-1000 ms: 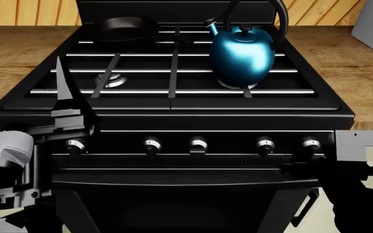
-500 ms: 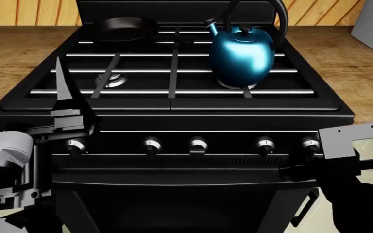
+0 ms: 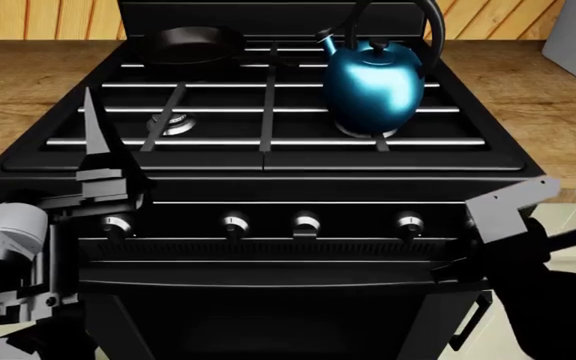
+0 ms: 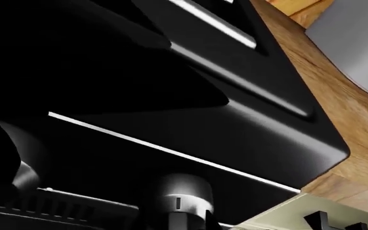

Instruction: Pick the kettle from the counter and place it on a stove burner. Then turn the burner on.

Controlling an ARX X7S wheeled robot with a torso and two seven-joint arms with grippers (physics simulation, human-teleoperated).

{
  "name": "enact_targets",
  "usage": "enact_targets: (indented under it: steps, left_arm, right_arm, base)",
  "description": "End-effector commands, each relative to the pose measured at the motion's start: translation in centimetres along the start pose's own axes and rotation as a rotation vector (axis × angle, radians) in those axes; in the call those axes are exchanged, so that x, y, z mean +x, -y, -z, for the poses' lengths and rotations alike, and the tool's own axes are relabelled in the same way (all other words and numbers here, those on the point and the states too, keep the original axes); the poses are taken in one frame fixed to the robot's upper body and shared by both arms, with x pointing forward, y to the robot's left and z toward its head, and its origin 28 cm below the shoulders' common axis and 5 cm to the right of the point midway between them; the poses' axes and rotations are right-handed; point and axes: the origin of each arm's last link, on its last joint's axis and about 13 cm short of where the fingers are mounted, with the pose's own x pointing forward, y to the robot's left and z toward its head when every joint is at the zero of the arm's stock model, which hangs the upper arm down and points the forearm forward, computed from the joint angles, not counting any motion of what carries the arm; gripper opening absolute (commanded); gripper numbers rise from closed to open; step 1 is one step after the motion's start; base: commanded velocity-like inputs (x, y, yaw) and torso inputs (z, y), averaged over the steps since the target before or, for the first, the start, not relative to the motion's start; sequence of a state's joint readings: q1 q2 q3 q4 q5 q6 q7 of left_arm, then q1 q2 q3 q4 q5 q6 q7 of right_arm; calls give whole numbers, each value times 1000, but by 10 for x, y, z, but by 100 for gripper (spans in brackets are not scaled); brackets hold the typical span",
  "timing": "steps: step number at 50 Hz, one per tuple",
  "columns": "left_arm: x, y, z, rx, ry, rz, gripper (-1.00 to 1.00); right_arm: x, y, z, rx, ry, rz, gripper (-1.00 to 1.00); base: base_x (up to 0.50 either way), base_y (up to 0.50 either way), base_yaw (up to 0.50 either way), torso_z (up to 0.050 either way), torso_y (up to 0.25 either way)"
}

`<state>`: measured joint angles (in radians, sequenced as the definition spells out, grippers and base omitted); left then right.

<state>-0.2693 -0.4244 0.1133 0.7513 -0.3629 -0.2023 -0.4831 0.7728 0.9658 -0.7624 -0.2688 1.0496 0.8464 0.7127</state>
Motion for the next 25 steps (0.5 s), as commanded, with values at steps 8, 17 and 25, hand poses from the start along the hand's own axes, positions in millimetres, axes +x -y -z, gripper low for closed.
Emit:
enact_targets:
  steps: [8,17,25]
  left_arm:
    - [0,0,0,-2,3,-3,100]
    - [0,-1,-1,-4,4,-5,100]
    - [0,-1,-2,-6,4,-7,100]
  right_arm:
    - [8,11,-35,18,22,-44,-100]
    - [8,11,-52,-73,23,-44,-100]
    - [4,10,-62,-133,26,-37,-100]
  base:
    - [18,-1,12,-1,0]
    - [13,0,9,-3,0]
    - [22,0,12,-1,0]
